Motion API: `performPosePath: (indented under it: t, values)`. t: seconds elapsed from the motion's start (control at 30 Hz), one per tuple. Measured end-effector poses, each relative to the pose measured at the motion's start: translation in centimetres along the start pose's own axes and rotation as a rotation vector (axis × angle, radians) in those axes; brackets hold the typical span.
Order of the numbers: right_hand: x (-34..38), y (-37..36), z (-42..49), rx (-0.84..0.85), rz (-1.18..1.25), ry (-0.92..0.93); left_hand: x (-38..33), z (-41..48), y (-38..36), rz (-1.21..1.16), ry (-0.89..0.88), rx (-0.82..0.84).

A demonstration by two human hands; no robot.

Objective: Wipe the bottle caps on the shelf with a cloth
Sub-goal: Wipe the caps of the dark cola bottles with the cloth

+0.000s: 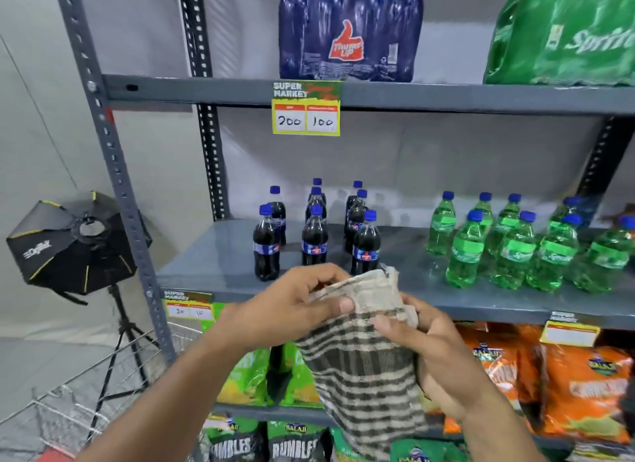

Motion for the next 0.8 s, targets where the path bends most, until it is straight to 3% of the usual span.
performPosePath:
  t: [0.13, 0.23, 0.37, 0.47, 0.6, 0.67, 0.8]
  values:
    - [-0.6, 0.8, 0.5, 0.042, 0.234, -0.024, 0.8, 1.7, -0.9, -0.05, 0.063, -0.119]
    - [-1.4, 0.8, 0.6, -0.051, 0.329, 0.053, 1.7, 2.2, -1.2, -0.019, 0.086, -0.182]
    - [-1.5, 1.5, 0.7, -0.363, 0.08, 0.314, 3.7, 2.6, 0.6, 0.145, 0.111, -0.372]
    - [-0.7, 1.2, 0.5, -0.557, -0.303, 0.59, 4.9, 3.2, 3.0, 0.074, 0.117, -0.498]
    - [0.2, -0.8, 1.6, -0.594, -0.655, 0.923, 5.3, 5.7, 6.6, 0.059, 0.106, -0.563]
    - [-0.2, -1.1, 2.3, -0.643, -0.621, 0.901, 5.0, 7.0, 8.1, 0.106, 0.102, -0.56]
    - [-2.1, -0.4, 3.4, -0.735, -0.263, 0.634, 4.7, 8.4, 9.7, 0.101, 0.094, -0.556]
Point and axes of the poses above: each hand's wrist, its own z-axis towards the middle knuckle, its own y-axis out of the back of the hand, x = y × z, the point moved 5 cm from there along z, towards the middle knuckle, and after that the axes turned 10 degrees about z, right-handed, at the moved point
